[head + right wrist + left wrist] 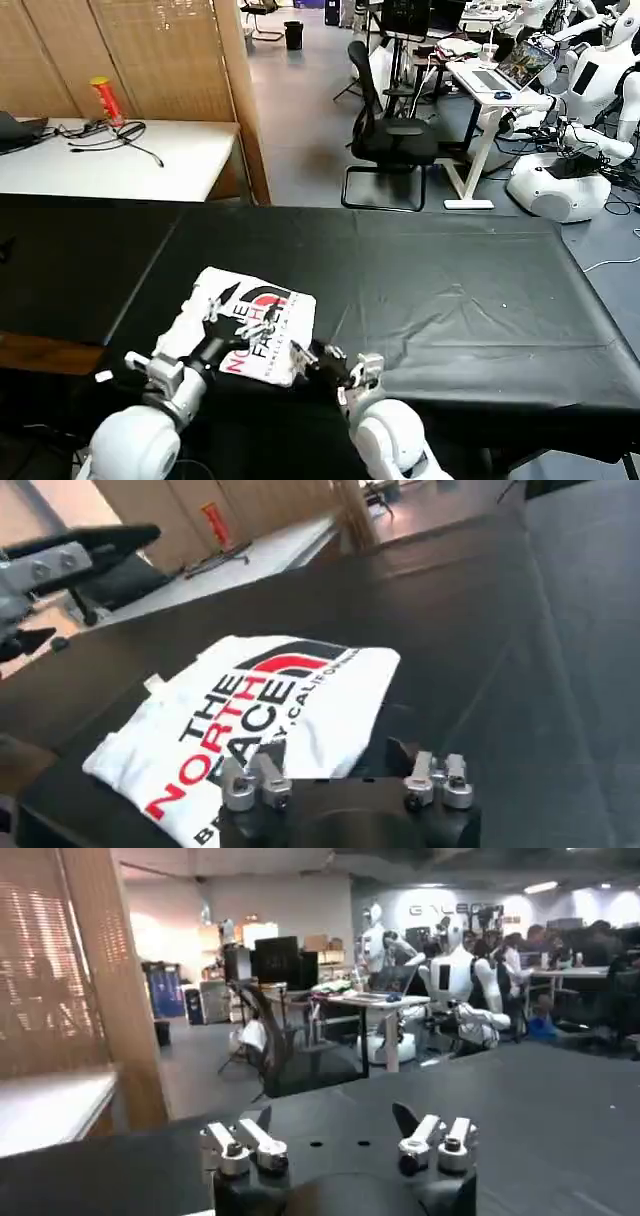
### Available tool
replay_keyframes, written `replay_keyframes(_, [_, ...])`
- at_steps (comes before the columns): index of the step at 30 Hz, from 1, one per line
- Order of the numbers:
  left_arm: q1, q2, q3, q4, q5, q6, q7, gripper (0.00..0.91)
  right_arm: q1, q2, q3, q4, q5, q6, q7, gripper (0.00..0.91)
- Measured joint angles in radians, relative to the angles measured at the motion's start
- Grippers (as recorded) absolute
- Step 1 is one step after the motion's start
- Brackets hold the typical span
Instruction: Fold and organize the clothes.
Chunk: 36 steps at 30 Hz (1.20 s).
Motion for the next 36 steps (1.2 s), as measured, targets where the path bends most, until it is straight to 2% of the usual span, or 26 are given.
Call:
replay_keyframes(4, [0.008, -0.009, -0.012, 0.0, 0.006, -0.009, -0.002, 0.878, 0.0, 0.0, 0.005, -0.003, 0.001, 0.008, -0.007, 0.0])
replay_keyframes(7, [0.018, -0.013, -0.023, 0.001, 0.007, -0.017, -0.002, 0.878, -0.004, -0.009, 0.018, 0.007, 0.004, -0.005, -0.007, 0.0])
replay_keyframes(12, [0.031, -0.016, -0.05, 0.019, 0.007, -0.045, -0.009, 0.878, -0.007, -0.062, 0.072, 0.066, 0.056, -0.06, 0.015, 0.0])
replay_keyframes(15, [0.031, -0.018, -0.054, 0.033, 0.005, -0.068, -0.026, 0.878, -0.007, -0.118, 0.132, 0.102, 0.094, -0.114, 0.021, 0.0])
replay_keyframes(18, [0.029, -0.022, -0.055, 0.045, 0.002, -0.075, -0.027, 0.878, -0.009, -0.174, 0.201, 0.115, 0.104, -0.15, 0.003, 0.0])
replay_keyframes(19, [0.029, -0.024, -0.055, 0.048, 0.001, -0.077, -0.027, 0.878, -0.01, -0.189, 0.223, 0.116, 0.103, -0.162, -0.002, 0.029])
replay_keyframes(20, [0.03, -0.025, -0.056, 0.05, 0.001, -0.077, -0.027, 0.878, -0.013, -0.202, 0.243, 0.119, 0.103, -0.168, -0.007, 0.127])
replay_keyframes(21, [0.032, -0.026, -0.056, 0.052, 0.001, -0.077, -0.027, 0.878, -0.016, -0.214, 0.259, 0.124, 0.101, -0.168, -0.009, 0.878])
replay_keyframes(27, [0.045, -0.033, -0.062, 0.056, -0.021, -0.069, -0.046, 0.878, -0.05, -0.256, 0.322, 0.164, 0.036, -0.168, -0.015, 0.878])
replay_keyframes(30, [0.056, -0.035, -0.068, 0.056, -0.021, -0.073, -0.045, 0.878, -0.076, -0.274, 0.354, 0.197, 0.033, -0.168, -0.003, 0.878])
replay_keyframes(36, [0.088, -0.039, -0.057, 0.071, -0.02, -0.181, -0.048, 0.878, -0.15, -0.302, 0.424, 0.28, 0.059, -0.164, 0.027, 0.878])
